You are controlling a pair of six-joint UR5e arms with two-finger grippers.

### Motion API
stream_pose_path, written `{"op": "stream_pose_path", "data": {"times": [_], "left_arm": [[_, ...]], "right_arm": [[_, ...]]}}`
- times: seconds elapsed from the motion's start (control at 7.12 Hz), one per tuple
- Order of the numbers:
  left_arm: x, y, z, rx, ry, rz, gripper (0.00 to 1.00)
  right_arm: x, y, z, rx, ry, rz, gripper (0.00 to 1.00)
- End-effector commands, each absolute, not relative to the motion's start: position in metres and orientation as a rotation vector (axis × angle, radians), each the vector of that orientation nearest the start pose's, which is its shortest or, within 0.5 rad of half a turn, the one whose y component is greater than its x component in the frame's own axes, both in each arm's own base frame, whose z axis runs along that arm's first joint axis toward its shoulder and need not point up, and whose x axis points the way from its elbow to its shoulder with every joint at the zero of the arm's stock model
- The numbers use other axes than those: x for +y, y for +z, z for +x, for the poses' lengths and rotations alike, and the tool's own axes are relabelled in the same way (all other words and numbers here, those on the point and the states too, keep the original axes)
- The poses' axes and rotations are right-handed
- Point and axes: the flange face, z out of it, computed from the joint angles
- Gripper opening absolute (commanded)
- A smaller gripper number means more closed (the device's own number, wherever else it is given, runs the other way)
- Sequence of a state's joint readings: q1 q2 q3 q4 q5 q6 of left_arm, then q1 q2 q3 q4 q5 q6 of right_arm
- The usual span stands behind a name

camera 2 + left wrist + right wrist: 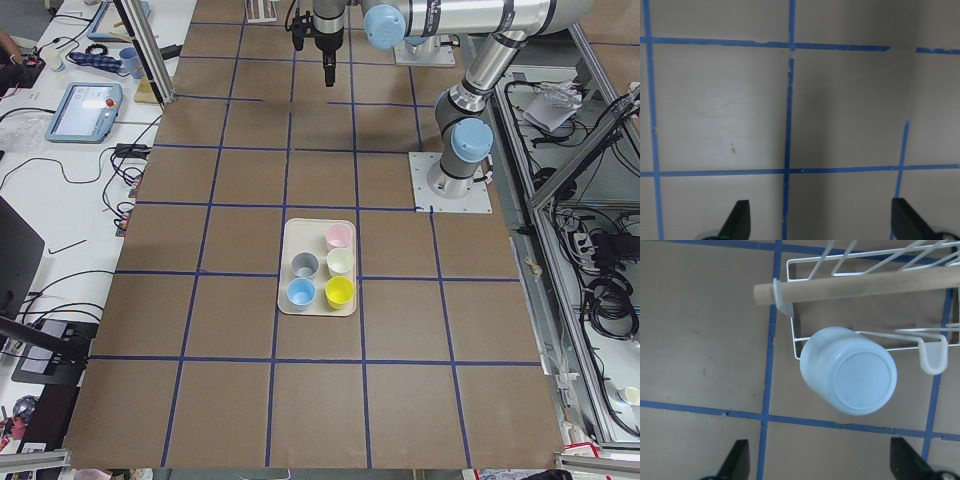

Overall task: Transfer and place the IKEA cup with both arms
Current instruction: 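Move the right gripper to the light blue cup while the left arm rises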

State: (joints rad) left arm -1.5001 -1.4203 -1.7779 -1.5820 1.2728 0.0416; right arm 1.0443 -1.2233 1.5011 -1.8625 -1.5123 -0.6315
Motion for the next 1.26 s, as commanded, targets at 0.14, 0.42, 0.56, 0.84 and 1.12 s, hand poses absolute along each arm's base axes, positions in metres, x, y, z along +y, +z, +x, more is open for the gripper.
{"op": "stream_pose_path", "data": {"times": [0.14, 0.42, 0.56, 0.84, 1.12], "left_arm": [[-0.439, 0.471, -0.169, 3.896, 0.085, -0.128, 1.0], [-0.442, 0.48, -0.183, 4.124, 0.106, -0.195, 1.0], [-0.446, 0.471, -0.186, 4.173, 0.167, -0.241, 1.0], [-0.451, 0.438, -0.197, 4.392, 0.369, -0.483, 1.0], [-0.461, 0.433, -0.203, 4.566, 0.484, -0.728, 1.0]], "right_arm": [[-0.616, 0.337, -0.21, 3.09, -0.055, -0.166, 1.0], [-0.624, 0.325, -0.216, 3.101, -0.08, -0.17, 1.0], [-0.625, 0.32, -0.217, 3.097, -0.076, -0.17, 1.0], [-0.628, 0.318, -0.214, 3.062, -0.111, -0.161, 1.0], [-0.632, 0.306, -0.215, 3.069, -0.125, -0.167, 1.0]]}}
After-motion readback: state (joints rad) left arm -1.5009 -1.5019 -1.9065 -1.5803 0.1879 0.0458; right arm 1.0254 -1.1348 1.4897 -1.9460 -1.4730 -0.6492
